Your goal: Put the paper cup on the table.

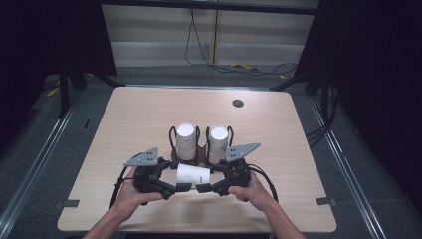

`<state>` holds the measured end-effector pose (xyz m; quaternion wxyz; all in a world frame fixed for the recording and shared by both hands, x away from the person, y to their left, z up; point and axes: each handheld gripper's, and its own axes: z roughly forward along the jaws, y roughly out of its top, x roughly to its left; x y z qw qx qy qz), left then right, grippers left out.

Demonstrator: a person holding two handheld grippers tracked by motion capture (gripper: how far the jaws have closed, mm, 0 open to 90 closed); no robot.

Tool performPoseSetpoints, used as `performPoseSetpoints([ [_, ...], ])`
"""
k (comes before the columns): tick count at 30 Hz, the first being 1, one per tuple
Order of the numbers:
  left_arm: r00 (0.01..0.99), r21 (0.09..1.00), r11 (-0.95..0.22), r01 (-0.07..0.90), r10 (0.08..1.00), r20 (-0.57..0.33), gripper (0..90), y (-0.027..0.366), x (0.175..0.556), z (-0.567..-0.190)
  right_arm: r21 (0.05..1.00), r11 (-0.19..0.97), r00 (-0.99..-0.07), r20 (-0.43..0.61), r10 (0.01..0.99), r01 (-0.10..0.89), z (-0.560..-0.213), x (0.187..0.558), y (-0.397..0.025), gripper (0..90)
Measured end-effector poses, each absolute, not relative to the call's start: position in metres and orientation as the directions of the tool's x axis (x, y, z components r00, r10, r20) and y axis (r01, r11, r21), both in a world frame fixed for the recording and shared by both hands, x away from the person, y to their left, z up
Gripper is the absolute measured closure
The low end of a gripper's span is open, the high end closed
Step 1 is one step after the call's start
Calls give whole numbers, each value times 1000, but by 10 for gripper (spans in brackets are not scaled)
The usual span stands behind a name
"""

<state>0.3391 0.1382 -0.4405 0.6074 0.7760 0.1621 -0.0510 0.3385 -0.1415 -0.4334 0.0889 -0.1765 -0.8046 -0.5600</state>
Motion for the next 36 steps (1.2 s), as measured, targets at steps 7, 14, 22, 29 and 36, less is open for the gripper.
performPoseSetpoints([
  [7,949,929,-224,296,181,-259,224,138,339,-440,870,318,-925,336,177,377,-433,339,-142,364],
  [14,956,933,-227,280,158,-248,265,139,338,-439,863,331,-923,340,180,383,-434,339,-142,324],
  [22,951,926,-237,293,173,-256,271,137,337,-440,857,340,-921,340,189,386,-436,341,-142,288],
  [29,948,923,-243,299,190,-257,270,138,337,-439,849,360,-921,332,206,387,-438,341,-139,216],
  [36,942,916,-254,312,207,-263,270,139,338,-439,844,365,-915,322,242,394,-438,342,-141,149],
])
